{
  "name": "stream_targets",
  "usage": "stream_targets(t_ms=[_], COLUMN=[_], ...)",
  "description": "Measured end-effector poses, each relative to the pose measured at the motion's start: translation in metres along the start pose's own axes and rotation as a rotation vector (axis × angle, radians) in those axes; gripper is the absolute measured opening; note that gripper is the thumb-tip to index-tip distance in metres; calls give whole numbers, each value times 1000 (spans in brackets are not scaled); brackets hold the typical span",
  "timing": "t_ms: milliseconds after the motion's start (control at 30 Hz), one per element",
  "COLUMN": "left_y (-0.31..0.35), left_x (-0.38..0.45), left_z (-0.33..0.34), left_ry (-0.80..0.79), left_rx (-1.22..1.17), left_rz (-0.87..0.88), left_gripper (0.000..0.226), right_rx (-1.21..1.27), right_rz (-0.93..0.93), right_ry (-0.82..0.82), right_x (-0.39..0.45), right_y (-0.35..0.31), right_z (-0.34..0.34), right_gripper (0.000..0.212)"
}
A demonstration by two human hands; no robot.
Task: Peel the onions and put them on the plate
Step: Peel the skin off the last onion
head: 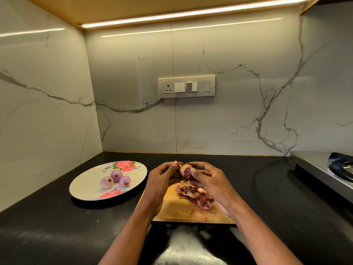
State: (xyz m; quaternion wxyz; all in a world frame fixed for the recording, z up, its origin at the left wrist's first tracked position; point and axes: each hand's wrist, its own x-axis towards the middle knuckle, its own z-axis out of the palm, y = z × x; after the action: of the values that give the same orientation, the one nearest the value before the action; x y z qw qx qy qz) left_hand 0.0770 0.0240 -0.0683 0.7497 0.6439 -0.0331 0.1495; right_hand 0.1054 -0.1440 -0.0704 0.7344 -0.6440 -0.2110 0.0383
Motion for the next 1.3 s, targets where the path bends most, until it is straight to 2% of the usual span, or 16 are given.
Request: stream_targets(t_ms=[200, 500, 633, 767, 833, 967, 1100, 1300], left_y=[1, -1, 2, 4, 5, 4, 3, 6], left_x=[-1, -2, -1, -2, -3, -3, -3, -4], left_z=[3, 4, 2, 1, 1, 1, 2, 2], left_ry=[-68, -177, -118, -108, -107, -91, -81, -171], left_rx=[-26, 127, 26, -101, -142, -170, -100, -114], left_rz=[-27, -42, -55, -73, -83, -102, -90, -85], left_gripper=[27, 32, 35, 41, 44, 44, 47, 48], right_rx=[-4, -31, -2, -59, -154, -525, -609, -619], right_rz=[11, -2, 8, -20, -57, -262, -449, -468], right_ry=[12, 101, 22, -92, -98, 95, 214, 301], right_x=[0, 1, 0, -3, -2, 1, -1, -2], right_y=[2, 1, 0, -2, -1, 3, 5, 3], right_z=[-1, 0, -1, 1, 0, -3, 0, -2], right_gripper=[22, 23, 24, 33, 36, 35, 24, 17])
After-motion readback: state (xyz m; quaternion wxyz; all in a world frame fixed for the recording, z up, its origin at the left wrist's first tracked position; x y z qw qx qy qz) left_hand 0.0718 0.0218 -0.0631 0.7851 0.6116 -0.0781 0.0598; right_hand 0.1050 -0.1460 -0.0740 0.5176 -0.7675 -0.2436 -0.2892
